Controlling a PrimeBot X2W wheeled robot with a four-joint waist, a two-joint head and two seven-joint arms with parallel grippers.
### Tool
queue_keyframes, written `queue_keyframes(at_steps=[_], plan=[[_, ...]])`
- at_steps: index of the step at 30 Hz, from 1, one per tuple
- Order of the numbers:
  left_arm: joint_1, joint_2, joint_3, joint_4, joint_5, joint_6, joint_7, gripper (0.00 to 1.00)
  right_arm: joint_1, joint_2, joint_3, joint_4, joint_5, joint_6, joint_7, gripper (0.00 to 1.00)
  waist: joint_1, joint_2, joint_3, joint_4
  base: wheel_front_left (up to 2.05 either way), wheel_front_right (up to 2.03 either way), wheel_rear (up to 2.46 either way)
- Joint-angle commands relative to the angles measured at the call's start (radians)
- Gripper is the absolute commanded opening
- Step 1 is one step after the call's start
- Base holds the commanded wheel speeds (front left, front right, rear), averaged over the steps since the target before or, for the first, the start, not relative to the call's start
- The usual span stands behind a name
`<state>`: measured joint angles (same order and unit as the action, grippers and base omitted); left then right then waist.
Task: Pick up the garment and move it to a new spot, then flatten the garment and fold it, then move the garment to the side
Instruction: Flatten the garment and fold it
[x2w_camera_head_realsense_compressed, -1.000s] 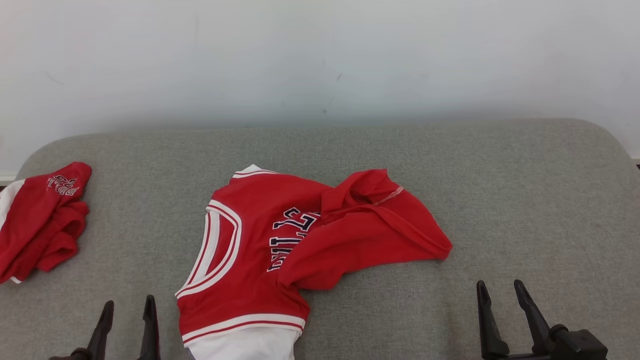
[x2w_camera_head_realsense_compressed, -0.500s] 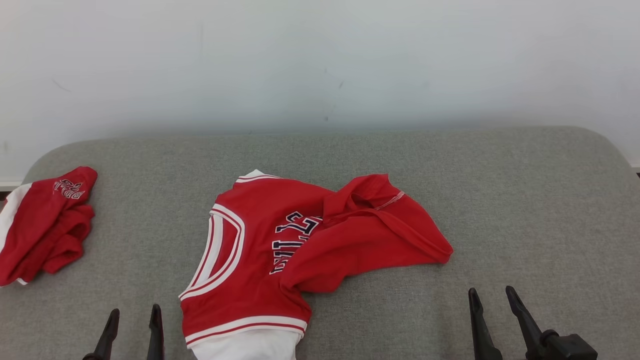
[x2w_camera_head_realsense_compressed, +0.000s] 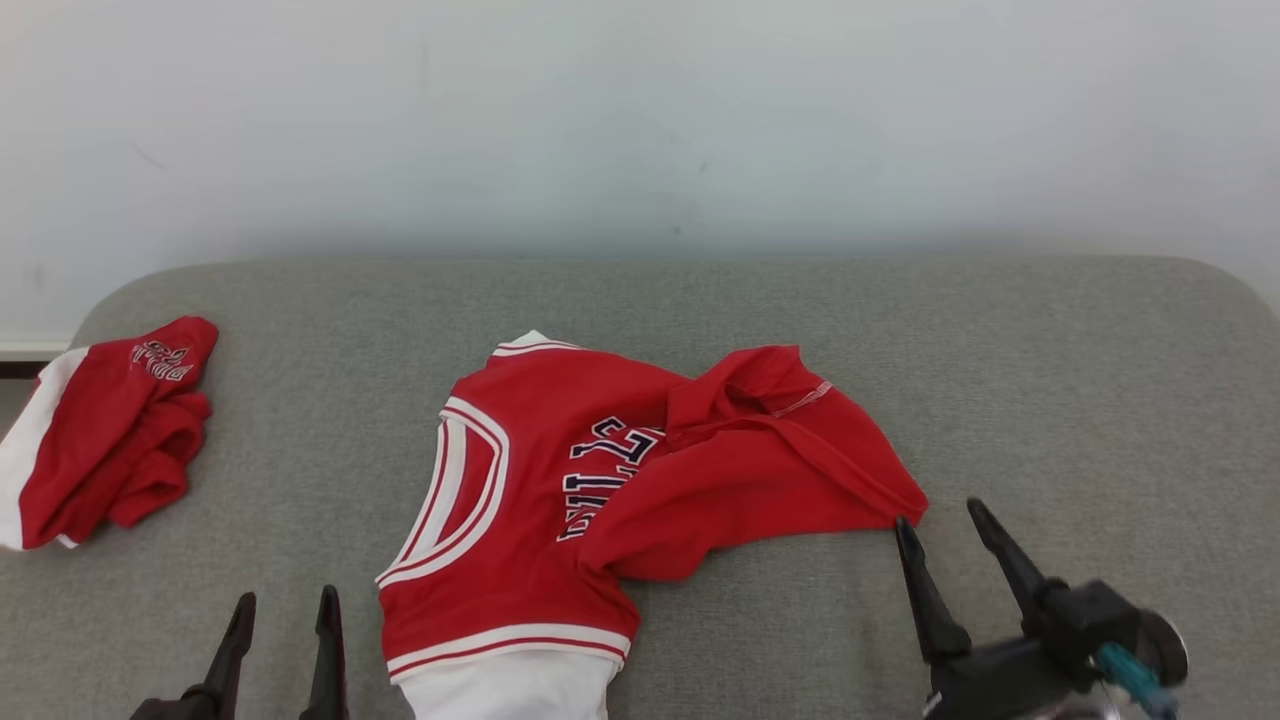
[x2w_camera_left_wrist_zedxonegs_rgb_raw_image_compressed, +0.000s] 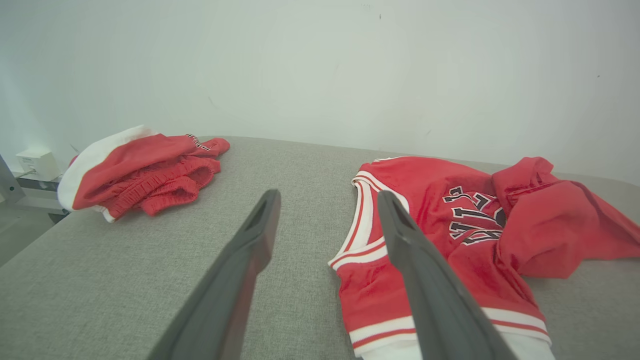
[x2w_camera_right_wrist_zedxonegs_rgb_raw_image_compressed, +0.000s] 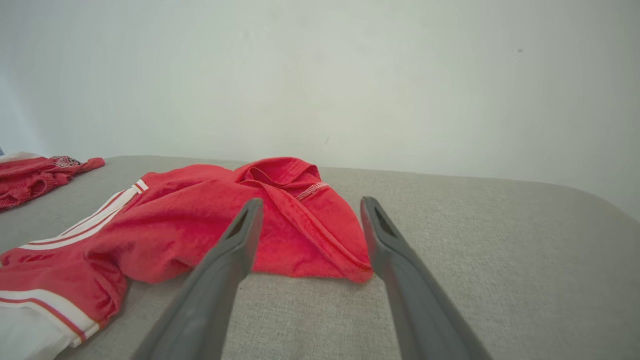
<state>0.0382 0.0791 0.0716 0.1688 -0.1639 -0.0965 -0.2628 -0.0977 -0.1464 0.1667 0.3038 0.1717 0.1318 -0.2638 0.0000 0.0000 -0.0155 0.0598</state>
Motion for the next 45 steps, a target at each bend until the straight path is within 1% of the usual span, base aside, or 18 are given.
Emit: queue_keyframes(at_steps=[1,6,14,22,27,28,29,34,38,39,42,43,44,45], plan=[[-0.012,-0.003,-0.001,0.003,0.006,-0.001,-0.003,1.0,-0.034,-0.012,0.015,0.017,-0.001,-0.002,-0.001,1.0,0.0,0.0,0.012,0.016,0.0,0.0,0.0],[-0.038,-0.012,-0.01,0.011,0.002,-0.013,-0.003,1.0,-0.18,-0.047,0.087,0.123,-0.01,-0.002,0.0,1.0,0.0,0.0,0.052,0.06,0.0,0.0,0.0],[-0.093,-0.023,-0.029,0.032,-0.013,-0.024,-0.003,1.0,-0.404,-0.088,0.176,0.327,-0.004,-0.002,0.036,1.0,0.0,0.0,0.122,0.142,0.0,0.0,0.0],[-0.123,-0.027,-0.036,0.049,-0.034,-0.03,-0.003,1.0,-0.521,-0.119,0.25,0.495,0.013,-0.002,0.069,1.0,0.0,0.0,0.161,0.196,0.0,0.0,0.0],[-0.134,-0.029,-0.039,0.054,-0.042,-0.032,-0.002,1.0,-0.563,-0.124,0.299,0.593,0.033,-0.002,0.086,1.0,0.0,0.0,0.177,0.214,0.0,0.0,0.0],[-0.136,-0.029,-0.041,0.055,-0.046,-0.032,-0.003,1.0,-0.573,-0.125,0.307,0.609,0.035,-0.002,0.086,0.43,0.0,0.0,0.179,0.215,0.0,0.0,0.0],[-0.137,-0.029,-0.042,0.055,-0.05,-0.033,-0.003,1.0,-0.58,-0.125,0.316,0.625,0.042,-0.002,0.09,0.0,0.0,0.0,0.181,0.216,0.0,0.0,0.0],[-0.136,-0.029,-0.036,0.061,-0.054,-0.03,-0.003,1.0,-0.601,-0.122,0.325,0.653,0.065,-0.002,0.035,0.0,0.0,0.0,0.167,0.201,0.0,0.0,0.0],[-0.106,-0.029,-0.031,0.063,-0.054,-0.027,-0.003,1.0,-0.561,-0.133,0.307,0.606,0.083,-0.002,0.003,0.0,0.0,0.0,0.134,0.166,0.0,0.0,0.0],[-0.099,-0.029,-0.028,0.064,-0.055,-0.027,-0.002,1.0,-0.541,-0.136,0.297,0.582,0.088,-0.002,-0.001,0.0,0.0,0.0,0.124,0.155,0.0,0.0,0.0],[-0.078,-0.029,-0.027,0.062,-0.053,-0.024,-0.003,1.0,-0.453,-0.15,0.224,0.43,0.11,-0.002,-0.001,0.0,0.0,0.0,0.1,0.121,0.0,0.0,0.0],[-0.069,-0.028,-0.024,0.061,-0.053,-0.022,-0.003,1.0,-0.407,-0.156,0.201,0.377,0.109,-0.002,-0.001,0.0,0.0,0.0,0.093,0.11,0.0,0.0,0.0],[-0.058,-0.029,-0.022,0.06,-0.052,-0.02,-0.002,1.0,-0.315,-0.164,0.146,0.281,0.109,-0.002,-0.001,0.0,0.0,0.0,0.082,0.09,0.0,0.0,0.0],[-0.052,-0.029,-0.021,0.059,-0.051,-0.02,-0.002,1.0,-0.27,-0.157,0.113,0.235,0.122,-0.002,0.0,0.0,0.0,0.0,0.077,0.08,0.0,0.0,0.0]])
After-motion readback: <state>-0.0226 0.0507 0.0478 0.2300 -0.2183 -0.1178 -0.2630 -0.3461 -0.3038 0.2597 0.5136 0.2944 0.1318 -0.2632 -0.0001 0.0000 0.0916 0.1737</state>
